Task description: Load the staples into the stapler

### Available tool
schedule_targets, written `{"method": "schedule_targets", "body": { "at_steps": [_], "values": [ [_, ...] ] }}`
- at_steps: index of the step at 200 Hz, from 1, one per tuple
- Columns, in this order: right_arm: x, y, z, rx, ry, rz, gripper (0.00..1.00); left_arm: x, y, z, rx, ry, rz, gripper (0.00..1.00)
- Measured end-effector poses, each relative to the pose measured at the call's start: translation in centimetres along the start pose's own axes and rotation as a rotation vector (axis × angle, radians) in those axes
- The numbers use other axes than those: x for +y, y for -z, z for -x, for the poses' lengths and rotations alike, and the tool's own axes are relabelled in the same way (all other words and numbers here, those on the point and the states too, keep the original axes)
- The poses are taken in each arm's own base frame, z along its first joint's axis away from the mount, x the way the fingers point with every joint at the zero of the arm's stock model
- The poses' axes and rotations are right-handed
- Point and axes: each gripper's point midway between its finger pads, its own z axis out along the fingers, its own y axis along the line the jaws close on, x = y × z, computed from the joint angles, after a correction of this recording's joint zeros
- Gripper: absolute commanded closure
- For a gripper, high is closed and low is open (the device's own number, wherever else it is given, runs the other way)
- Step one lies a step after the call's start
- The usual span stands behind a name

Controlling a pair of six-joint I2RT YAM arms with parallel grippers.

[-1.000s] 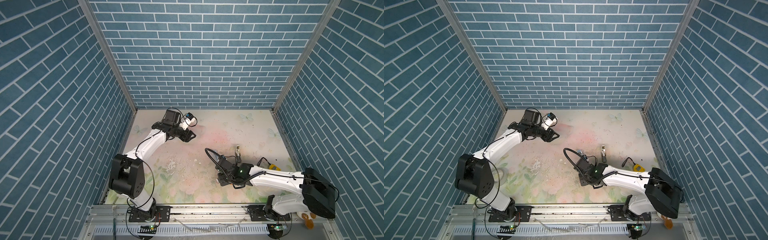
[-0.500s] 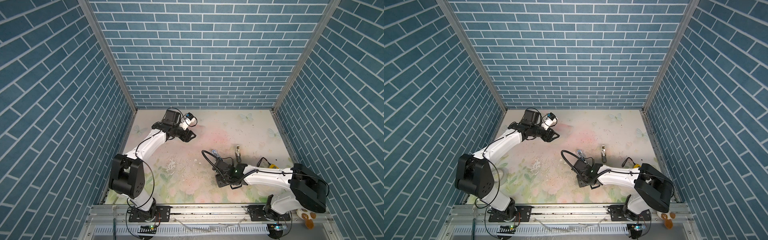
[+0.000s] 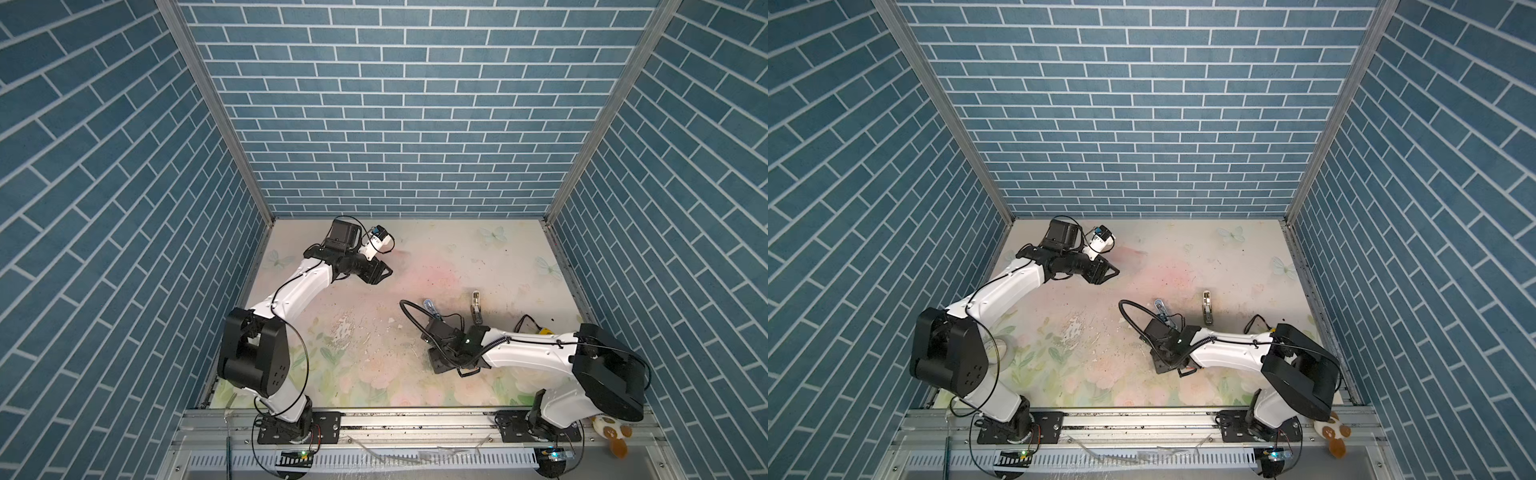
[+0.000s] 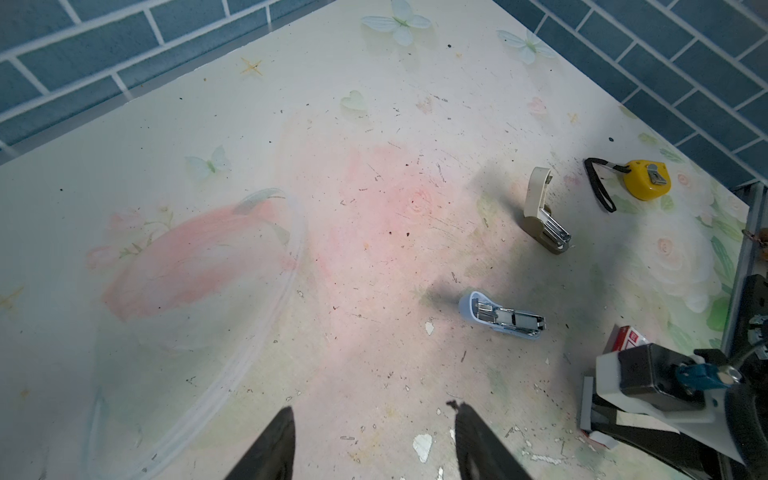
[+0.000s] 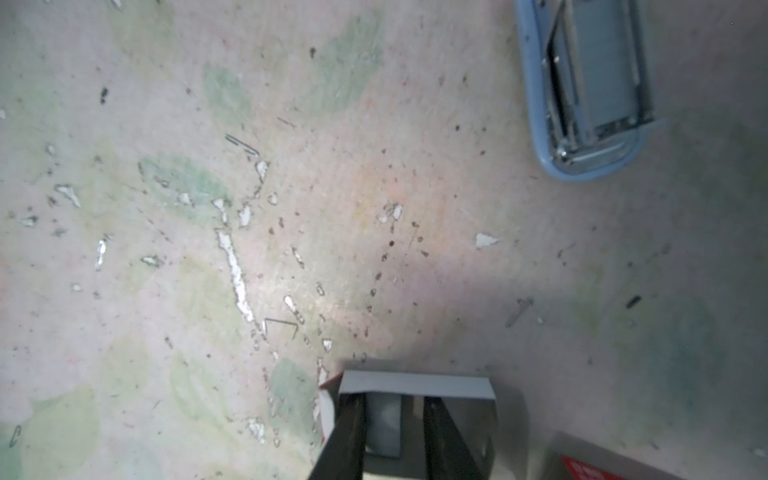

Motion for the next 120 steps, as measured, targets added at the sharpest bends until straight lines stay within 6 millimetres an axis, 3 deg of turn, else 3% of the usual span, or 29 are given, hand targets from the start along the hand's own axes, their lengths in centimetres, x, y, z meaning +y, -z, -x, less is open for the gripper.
{"method": "schedule_targets", "body": {
  "at_steps": [19,45,120],
  "values": [
    [-0.15,0.02,0.03,-0.003,-0.005,-0.009,0.84,-0.07,-0.02,0.01,0.0,-0.001,-0.002,0.37],
    [-0.41,-0.01,-0.04,-0.001,-0.006,-0.022,0.86,-0.21,-0.07,0.03,0.0,-0.003,-0.005,0.37],
    [-0.99,0.06,0.03,-0.004,-0.012,-0.056,0.76,-0.27,-0.09,0.04,0.0,-0.004,-0.007,0.37]
  ]
}}
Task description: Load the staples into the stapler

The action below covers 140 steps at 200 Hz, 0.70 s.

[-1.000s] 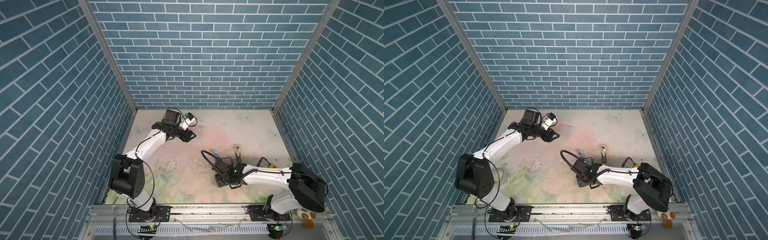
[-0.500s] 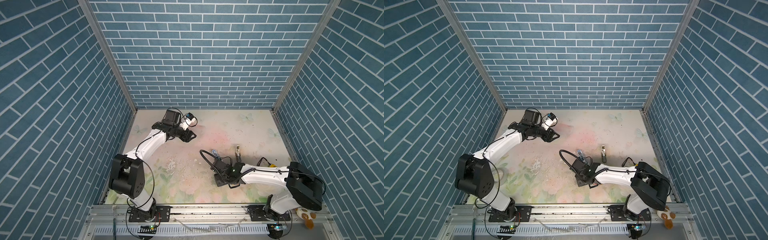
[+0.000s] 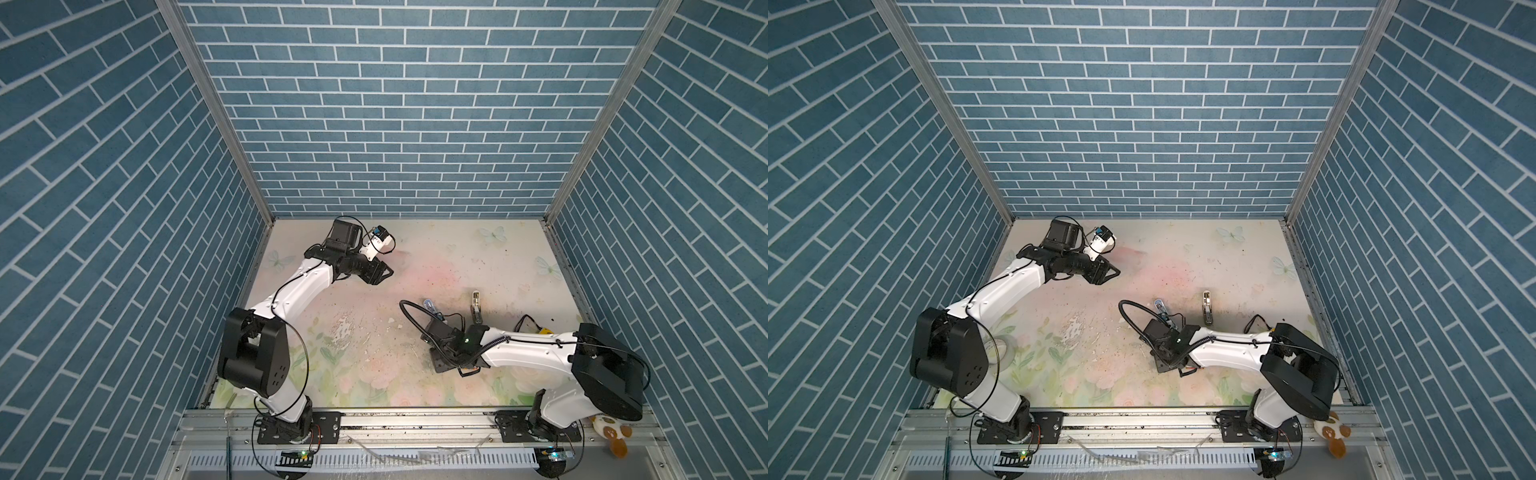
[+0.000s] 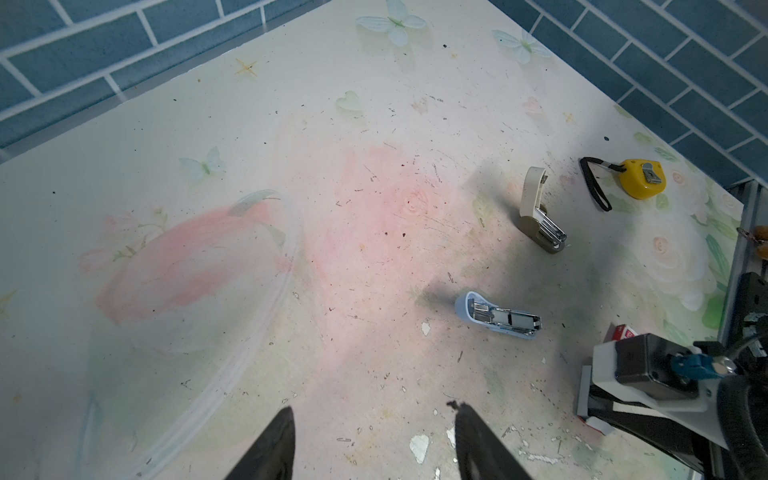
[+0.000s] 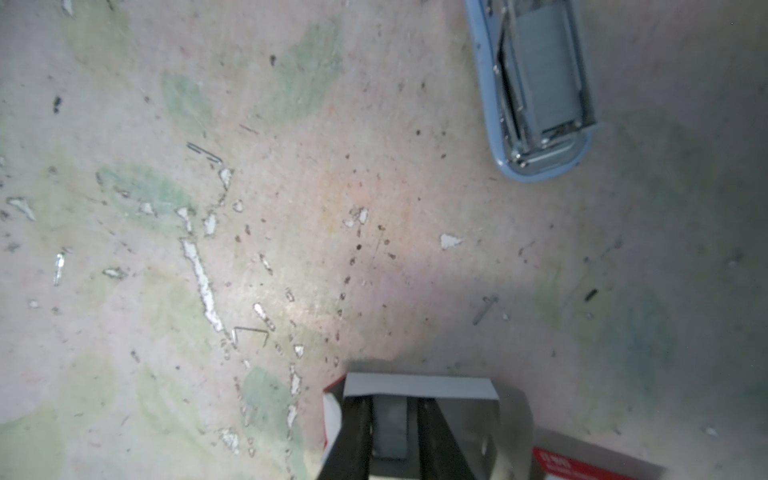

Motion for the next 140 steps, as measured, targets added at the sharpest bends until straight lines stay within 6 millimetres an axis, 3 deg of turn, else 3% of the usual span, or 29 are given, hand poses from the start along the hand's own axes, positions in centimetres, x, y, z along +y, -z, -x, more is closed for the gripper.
{"method": "schedule_targets", "body": {
  "at_steps": [119,140],
  "values": [
    [0.05,-0.35,0.29,-0.001,0.002,-0.015,0.75,-0.03,-0.1,-0.24,0.005,0.003,-0.002,0.37],
    [0.09,-0.41,0.33,-0.002,0.002,-0.015,0.79,-0.04,-0.11,-0.24,0.005,0.003,-0.002,0.38]
  ]
}}
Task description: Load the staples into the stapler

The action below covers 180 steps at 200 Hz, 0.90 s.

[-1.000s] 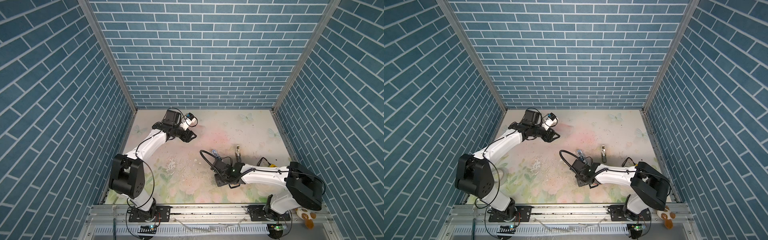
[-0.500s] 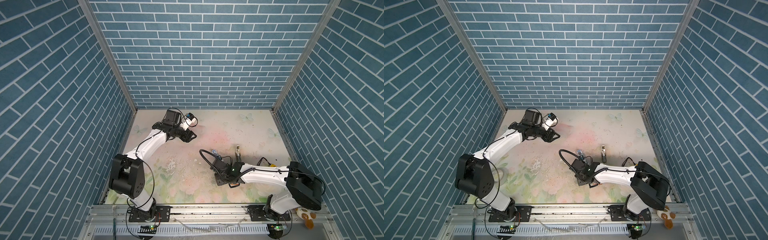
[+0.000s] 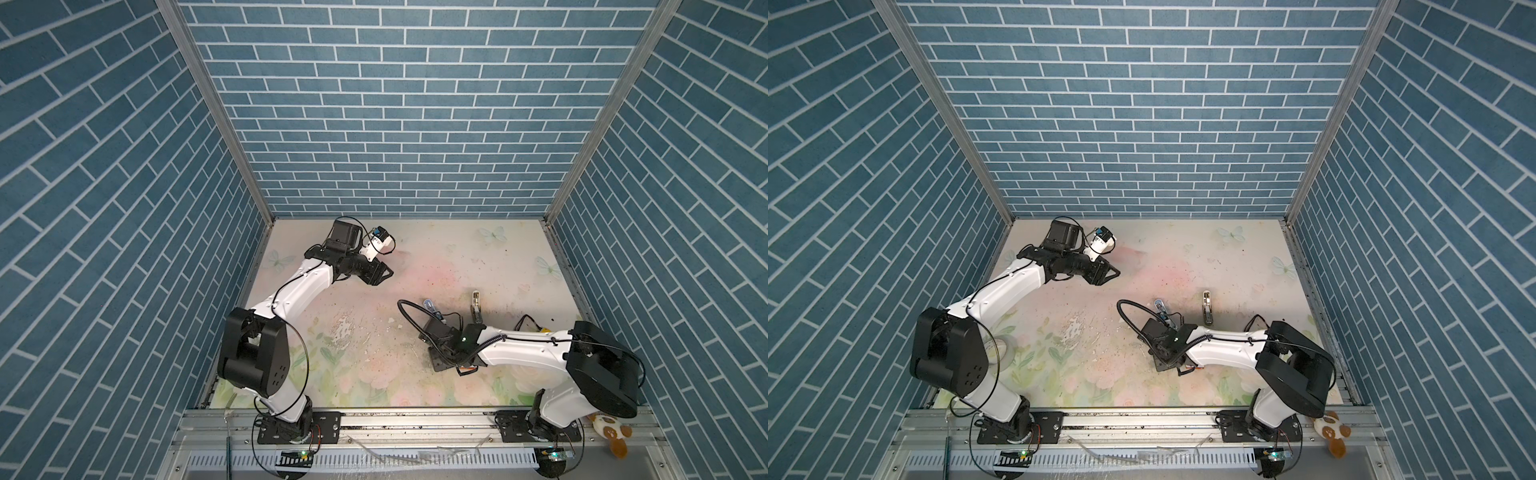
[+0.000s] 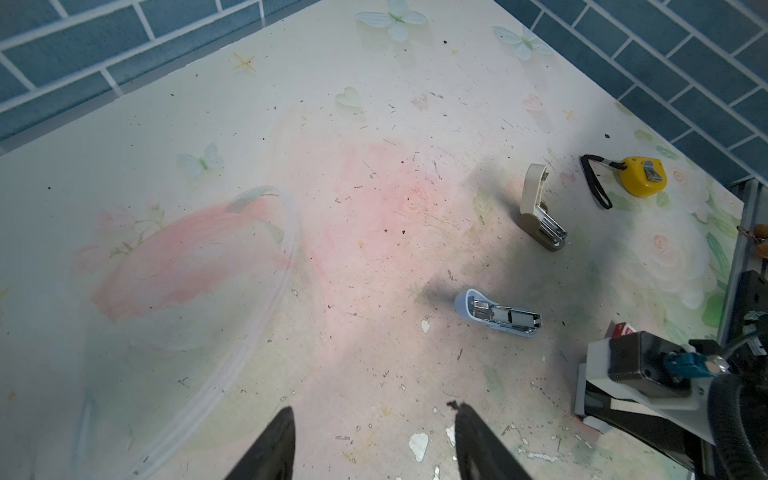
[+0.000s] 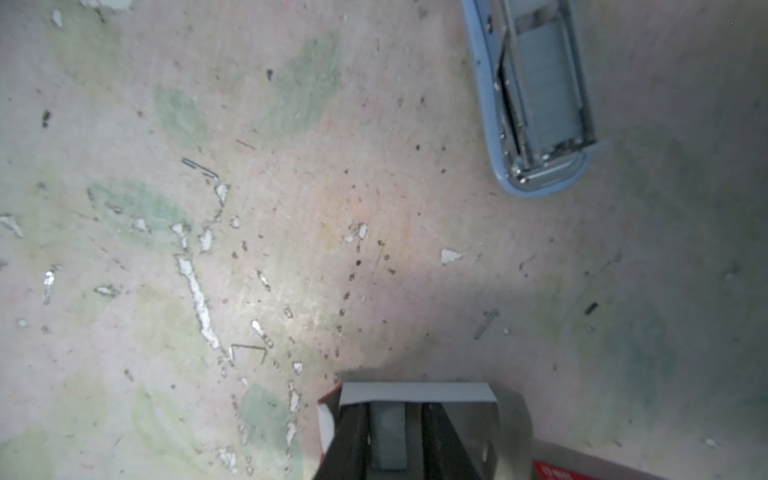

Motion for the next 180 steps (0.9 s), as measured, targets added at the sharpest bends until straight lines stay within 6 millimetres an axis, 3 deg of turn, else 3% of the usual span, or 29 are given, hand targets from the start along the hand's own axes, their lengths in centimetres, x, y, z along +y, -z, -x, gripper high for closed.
{"method": "schedule_targets", "body": {
  "at_steps": [56,180],
  "values": [
    [0.2,-0.1,0.2,-0.005,-0.008,0.001,0.92,-0.1,0.0,0.0,0.0,-0.002,-0.002,0.38],
    [0.2,1.6,2.0,-0.083,-0.023,0.004,0.93,-0.4,-0.2,0.0,0.002,-0.006,-0.007,0.38]
  ]
}}
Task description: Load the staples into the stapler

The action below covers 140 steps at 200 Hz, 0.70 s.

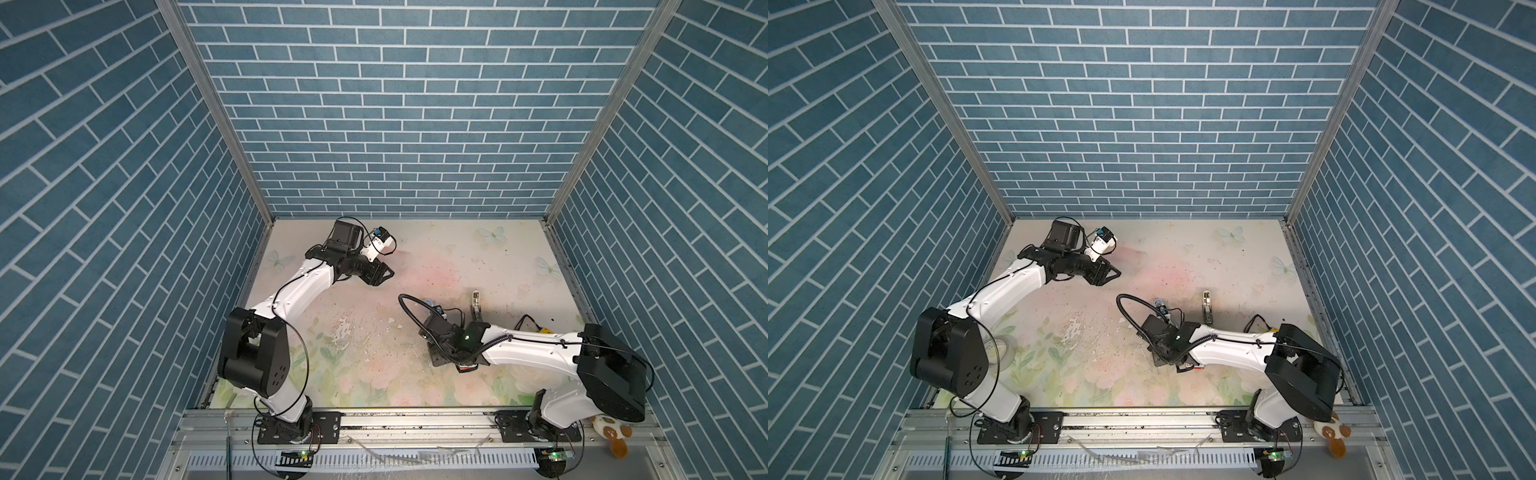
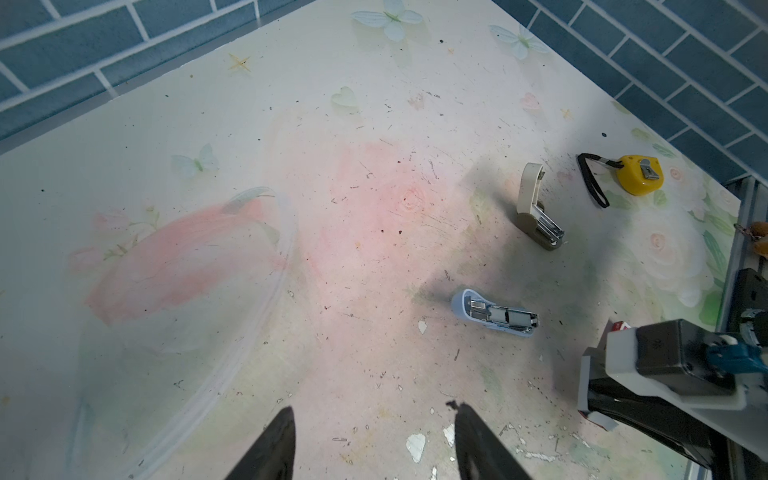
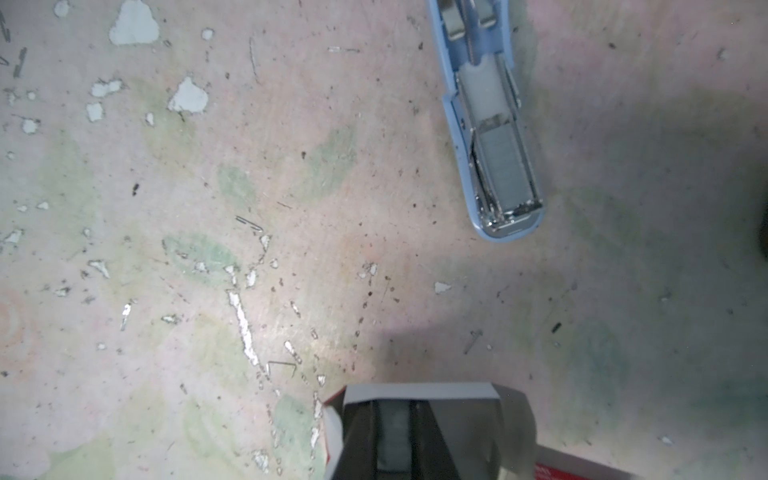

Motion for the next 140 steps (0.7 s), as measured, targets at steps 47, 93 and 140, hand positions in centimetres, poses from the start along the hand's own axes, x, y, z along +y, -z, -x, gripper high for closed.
{"method": "schedule_targets", "body": {
  "at_steps": [47,93,140],
  "values": [
    [0.0,-0.8,0.1,-0.001,-0.024,-0.011,0.94,-0.5,-0.7,-0.6,-0.004,0.022,-0.02,0.38],
    [-0.2,-1.6,-0.1,0.01,-0.064,-0.027,0.94,-0.9,-1.9,-2.9,0.044,0.154,-0.018,0.39],
    [0.3,-1.4,1.5,-0.019,-0.12,0.001,0.94,-1.4,-1.7,-4.5,0.046,0.29,-0.017,0.38]
  ]
}}
